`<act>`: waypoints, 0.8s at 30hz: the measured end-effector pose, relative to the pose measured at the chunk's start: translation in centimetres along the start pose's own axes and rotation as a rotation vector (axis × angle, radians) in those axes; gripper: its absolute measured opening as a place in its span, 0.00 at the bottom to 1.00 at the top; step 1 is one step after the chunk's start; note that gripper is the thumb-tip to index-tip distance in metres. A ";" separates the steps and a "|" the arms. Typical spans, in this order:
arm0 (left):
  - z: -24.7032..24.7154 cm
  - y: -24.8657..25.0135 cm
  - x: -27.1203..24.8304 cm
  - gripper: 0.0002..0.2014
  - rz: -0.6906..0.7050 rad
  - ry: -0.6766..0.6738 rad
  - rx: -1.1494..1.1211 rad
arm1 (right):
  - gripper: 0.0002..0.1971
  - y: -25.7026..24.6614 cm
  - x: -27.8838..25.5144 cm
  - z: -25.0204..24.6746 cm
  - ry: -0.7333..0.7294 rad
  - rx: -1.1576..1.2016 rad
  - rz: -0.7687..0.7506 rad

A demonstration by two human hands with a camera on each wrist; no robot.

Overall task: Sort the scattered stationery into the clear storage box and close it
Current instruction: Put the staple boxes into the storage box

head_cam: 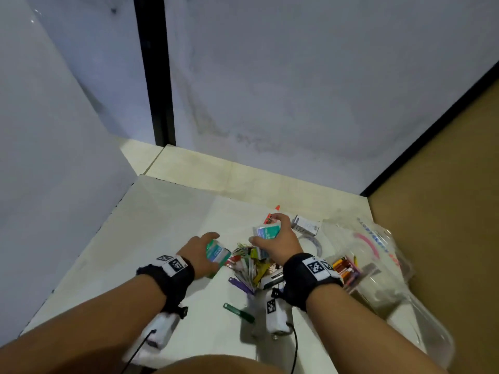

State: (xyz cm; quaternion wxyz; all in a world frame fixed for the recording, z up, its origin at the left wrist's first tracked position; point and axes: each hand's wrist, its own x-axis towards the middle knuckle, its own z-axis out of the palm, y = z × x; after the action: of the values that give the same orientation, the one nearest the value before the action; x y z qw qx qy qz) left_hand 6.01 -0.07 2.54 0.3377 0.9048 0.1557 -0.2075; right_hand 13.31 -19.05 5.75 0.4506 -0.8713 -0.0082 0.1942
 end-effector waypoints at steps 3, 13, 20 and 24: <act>0.2 5.2 -0.6 0.34 0.144 0.035 -0.086 | 0.26 0.7 -1.0 -2.8 0.058 0.101 0.062; 3.6 17.0 -2.8 0.34 0.422 0.002 -0.146 | 0.14 3.9 -3.3 -9.6 0.362 0.543 0.250; 7.3 20.9 -3.8 0.38 0.539 -0.035 -0.084 | 0.18 7.5 -5.2 -12.8 0.432 0.620 0.296; 8.7 23.2 -3.9 0.38 0.580 -0.045 -0.060 | 0.31 8.7 -6.5 -14.8 0.404 0.703 0.296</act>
State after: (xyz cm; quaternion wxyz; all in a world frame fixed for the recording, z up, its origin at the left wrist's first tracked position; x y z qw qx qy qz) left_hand 10.07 -23.26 11.16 0.4128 0.8963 -0.1108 -0.1177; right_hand 11.03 -37.06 8.70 0.6799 -0.6771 0.2719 0.0731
